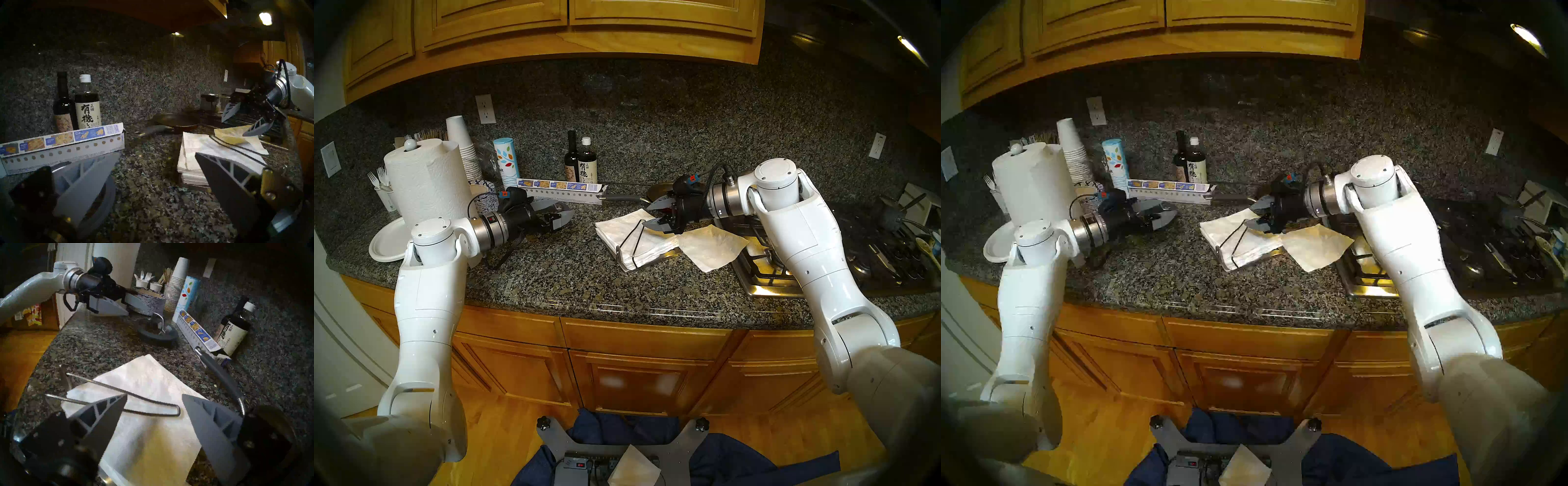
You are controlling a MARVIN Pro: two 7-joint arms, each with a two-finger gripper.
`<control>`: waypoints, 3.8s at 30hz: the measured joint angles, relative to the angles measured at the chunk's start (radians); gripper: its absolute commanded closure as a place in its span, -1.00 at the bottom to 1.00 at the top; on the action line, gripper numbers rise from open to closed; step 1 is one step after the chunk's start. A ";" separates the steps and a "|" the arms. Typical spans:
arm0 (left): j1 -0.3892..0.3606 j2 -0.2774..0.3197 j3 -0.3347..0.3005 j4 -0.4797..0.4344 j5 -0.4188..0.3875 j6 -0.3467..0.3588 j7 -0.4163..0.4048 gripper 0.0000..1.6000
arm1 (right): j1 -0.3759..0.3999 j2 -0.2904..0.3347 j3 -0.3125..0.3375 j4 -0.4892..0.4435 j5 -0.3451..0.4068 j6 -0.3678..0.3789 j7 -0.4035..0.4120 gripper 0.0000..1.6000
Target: Take napkin out of napkin holder
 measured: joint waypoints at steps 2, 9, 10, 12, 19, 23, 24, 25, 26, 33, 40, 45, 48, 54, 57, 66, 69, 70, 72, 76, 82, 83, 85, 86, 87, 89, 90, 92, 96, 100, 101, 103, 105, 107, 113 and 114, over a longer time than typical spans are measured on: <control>-0.002 0.000 0.000 0.002 0.000 -0.001 -0.002 -1.00 | 0.000 0.004 0.004 -0.014 0.002 0.000 0.000 -0.53; -0.009 0.001 0.003 0.006 0.000 -0.005 -0.009 -1.00 | -0.007 0.013 0.014 -0.095 0.028 0.022 0.042 -0.44; -0.011 0.001 0.004 0.007 0.000 -0.005 -0.011 -1.00 | -0.011 0.014 0.014 -0.112 0.034 0.029 0.053 -0.43; -0.012 0.001 0.005 0.007 0.000 -0.006 -0.013 -1.00 | -0.016 0.015 0.014 -0.133 0.041 0.039 0.066 -0.40; -0.015 -0.003 0.008 0.008 0.000 -0.008 -0.021 -1.00 | -0.067 0.027 0.017 -0.227 0.059 0.095 0.094 -0.36; -0.015 -0.007 0.009 0.004 0.000 -0.008 -0.024 -1.00 | -0.102 0.034 0.019 -0.269 0.061 0.124 0.092 -0.23; -0.014 -0.008 0.009 0.003 0.000 -0.008 -0.025 -1.00 | -0.109 0.036 0.019 -0.277 0.061 0.130 0.090 -0.23; -0.014 -0.009 0.009 0.002 0.000 -0.008 -0.026 -1.00 | -0.114 0.037 0.019 -0.281 0.061 0.133 0.088 -0.20; -0.013 -0.010 0.009 0.000 0.000 -0.008 -0.026 -1.00 | -0.118 0.038 0.019 -0.285 0.061 0.137 0.088 -0.19; -0.007 -0.014 0.007 -0.013 0.002 -0.006 -0.031 -1.00 | -0.138 0.041 0.014 -0.304 0.060 0.154 0.078 -0.09; 0.002 -0.017 0.003 -0.027 0.003 -0.004 -0.031 -1.00 | -0.136 0.037 -0.001 -0.299 0.060 0.157 0.076 -0.09; 0.012 -0.019 -0.005 -0.038 0.003 0.003 -0.031 -1.00 | -0.133 0.029 -0.015 -0.286 0.060 0.154 0.079 -0.07; 0.019 -0.019 -0.009 -0.047 0.003 0.010 -0.032 -1.00 | -0.130 0.023 -0.025 -0.276 0.060 0.146 0.084 -0.05; 0.028 -0.001 0.000 -0.059 0.009 0.042 -0.060 -1.00 | -0.124 0.016 -0.035 -0.264 0.060 0.134 0.096 0.00; 0.033 0.025 0.028 -0.065 0.019 0.069 -0.101 -1.00 | -0.122 0.015 -0.037 -0.261 0.060 0.130 0.101 0.00; 0.054 0.093 0.085 -0.088 0.046 0.109 -0.210 -1.00 | -0.122 0.018 -0.037 -0.263 0.060 0.128 0.105 0.04; 0.057 0.106 0.096 -0.093 0.051 0.115 -0.226 -1.00 | -0.121 0.022 -0.037 -0.263 0.059 0.129 0.105 0.04; 0.058 0.108 0.099 -0.093 0.052 0.117 -0.230 -1.00 | -0.121 0.024 -0.038 -0.263 0.059 0.129 0.105 0.05; 0.058 0.114 0.108 -0.094 0.053 0.118 -0.240 -0.53 | -0.121 0.027 -0.040 -0.262 0.058 0.130 0.105 0.07; 0.058 0.122 0.128 -0.094 0.054 0.119 -0.257 0.16 | -0.119 0.032 -0.044 -0.262 0.058 0.132 0.104 0.22; 0.056 0.124 0.153 -0.094 0.056 0.112 -0.265 0.44 | -0.118 0.036 -0.048 -0.263 0.058 0.134 0.102 0.24; 0.054 0.123 0.158 -0.094 0.056 0.111 -0.265 0.45 | -0.118 0.037 -0.048 -0.263 0.059 0.134 0.101 0.23; 0.050 0.119 0.169 -0.094 0.056 0.108 -0.267 0.44 | -0.117 0.039 -0.050 -0.264 0.059 0.135 0.101 0.24; 0.048 0.117 0.173 -0.094 0.056 0.107 -0.267 0.44 | -0.117 0.039 -0.052 -0.264 0.059 0.135 0.101 0.23; 0.046 0.114 0.179 -0.094 0.056 0.107 -0.267 0.42 | -0.117 0.040 -0.054 -0.264 0.059 0.135 0.101 0.22; 0.041 0.108 0.189 -0.093 0.057 0.105 -0.267 0.41 | -0.115 0.040 -0.057 -0.263 0.059 0.135 0.100 0.23; 0.039 0.105 0.194 -0.093 0.057 0.104 -0.267 0.42 | -0.114 0.040 -0.060 -0.262 0.059 0.135 0.100 0.23; 0.034 0.099 0.203 -0.091 0.059 0.103 -0.265 0.45 | -0.112 0.039 -0.064 -0.260 0.059 0.134 0.100 0.23; 0.028 0.092 0.213 -0.086 0.060 0.100 -0.258 0.44 | -0.107 0.034 -0.071 -0.253 0.059 0.129 0.102 0.23; 0.021 0.086 0.219 -0.080 0.060 0.097 -0.252 0.45 | -0.102 0.027 -0.077 -0.243 0.059 0.119 0.110 0.22; 0.018 0.083 0.221 -0.077 0.060 0.095 -0.252 0.46 | -0.099 0.024 -0.080 -0.237 0.059 0.115 0.114 0.22; 0.017 0.082 0.223 -0.075 0.060 0.094 -0.252 0.46 | -0.098 0.023 -0.081 -0.235 0.058 0.113 0.116 0.22; 0.014 0.080 0.226 -0.072 0.060 0.093 -0.253 0.44 | -0.095 0.020 -0.083 -0.230 0.058 0.110 0.120 0.22; 0.011 0.078 0.231 -0.070 0.060 0.092 -0.254 0.44 | -0.093 0.018 -0.084 -0.226 0.058 0.108 0.122 0.23; 0.003 0.072 0.243 -0.059 0.064 0.091 -0.255 0.44 | -0.086 0.013 -0.086 -0.215 0.054 0.104 0.126 0.25; 0.002 0.071 0.245 -0.058 0.064 0.091 -0.255 0.44 | -0.085 0.012 -0.086 -0.214 0.053 0.103 0.126 0.26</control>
